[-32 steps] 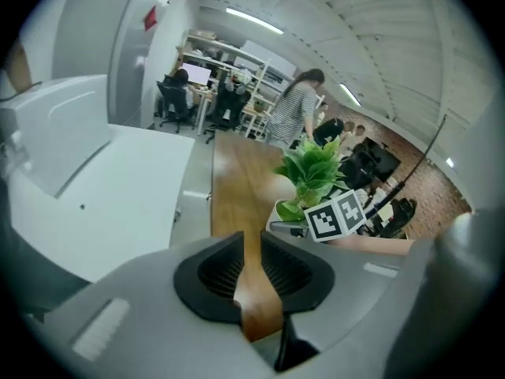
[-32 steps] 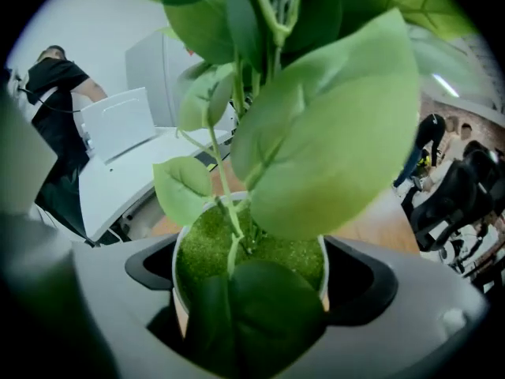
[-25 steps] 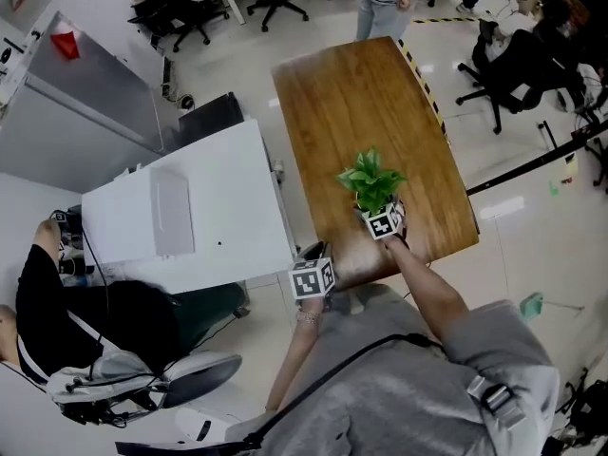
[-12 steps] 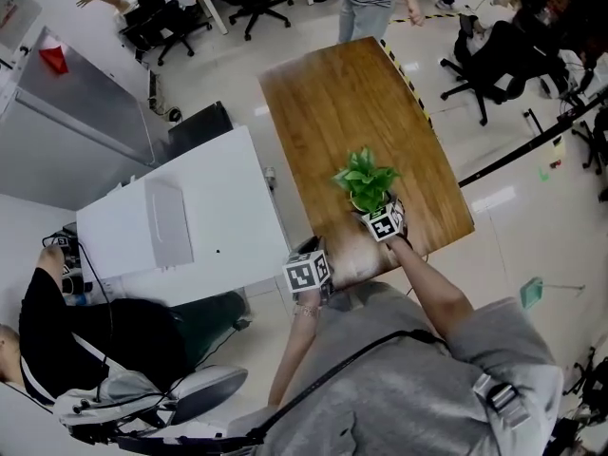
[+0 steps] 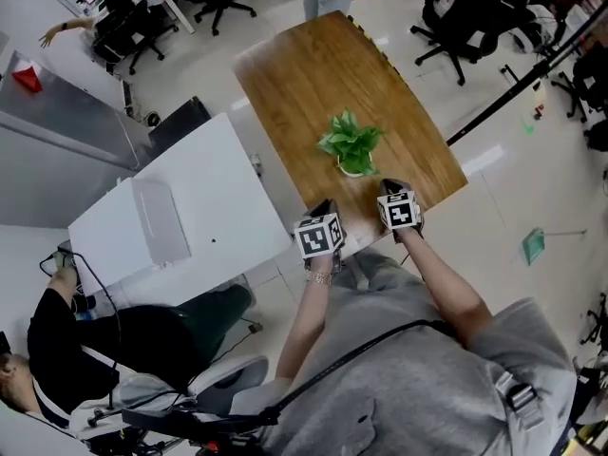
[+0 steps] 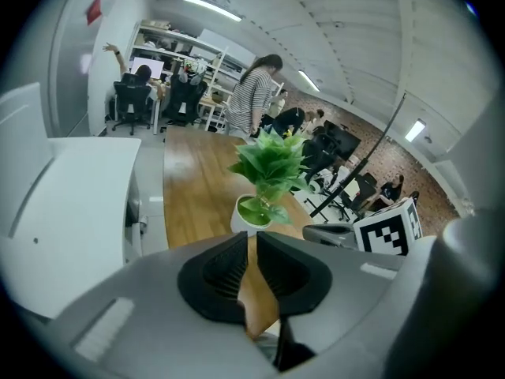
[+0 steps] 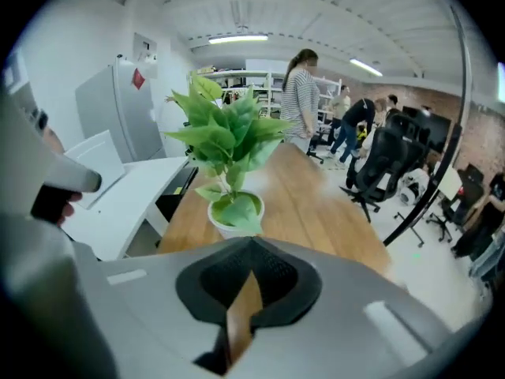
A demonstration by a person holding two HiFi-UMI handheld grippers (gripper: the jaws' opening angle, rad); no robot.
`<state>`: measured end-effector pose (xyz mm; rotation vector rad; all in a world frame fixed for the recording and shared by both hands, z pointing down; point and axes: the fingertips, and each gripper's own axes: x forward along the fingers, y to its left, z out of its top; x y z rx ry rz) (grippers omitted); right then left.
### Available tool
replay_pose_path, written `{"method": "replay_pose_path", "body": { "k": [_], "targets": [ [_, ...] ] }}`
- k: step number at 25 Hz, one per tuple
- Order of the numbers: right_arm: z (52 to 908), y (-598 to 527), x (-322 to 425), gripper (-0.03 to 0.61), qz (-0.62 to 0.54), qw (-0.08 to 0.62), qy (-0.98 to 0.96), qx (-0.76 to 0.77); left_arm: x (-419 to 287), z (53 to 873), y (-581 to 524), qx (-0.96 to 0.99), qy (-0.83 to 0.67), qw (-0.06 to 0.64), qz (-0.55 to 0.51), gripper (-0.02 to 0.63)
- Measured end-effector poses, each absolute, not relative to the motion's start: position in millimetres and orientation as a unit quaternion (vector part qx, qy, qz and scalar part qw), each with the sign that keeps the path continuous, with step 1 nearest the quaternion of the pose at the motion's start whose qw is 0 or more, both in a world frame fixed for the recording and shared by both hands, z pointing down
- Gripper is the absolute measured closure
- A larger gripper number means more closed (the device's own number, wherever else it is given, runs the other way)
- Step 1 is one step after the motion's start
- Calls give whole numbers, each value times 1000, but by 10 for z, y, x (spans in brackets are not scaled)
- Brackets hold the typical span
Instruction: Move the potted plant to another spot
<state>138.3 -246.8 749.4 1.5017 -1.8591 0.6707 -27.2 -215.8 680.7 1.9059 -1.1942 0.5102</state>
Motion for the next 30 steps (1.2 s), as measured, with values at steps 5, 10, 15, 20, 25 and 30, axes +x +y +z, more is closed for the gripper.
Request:
{"method": "replay_pose_path", "body": {
  "k": [5, 10, 15, 20, 25, 30],
  "targets": [
    [7149, -2155, 1059, 578, 306, 290, -729, 540, -37, 6601, -1988, 771, -476, 371, 204, 587],
    [6742, -1856, 691, 578, 292, 255, -778, 495, 8, 6490, -1569, 759, -507, 356, 200, 597],
    [6528, -1161, 688, 574, 272, 250, -820, 437, 234, 6485, -861, 734, -547, 353, 195, 597],
    [6615, -431, 1011, 560, 313, 262, -815, 410, 672, 6590, -22, 729, -547, 339, 233, 597],
    [6403, -180, 1013, 555, 298, 247, -830, 401, 687, 6351, 128, 729, -553, 343, 213, 597],
    [6146, -151, 978, 555, 265, 248, -840, 403, 650, 5974, 48, 735, -565, 326, 186, 597]
  ]
}}
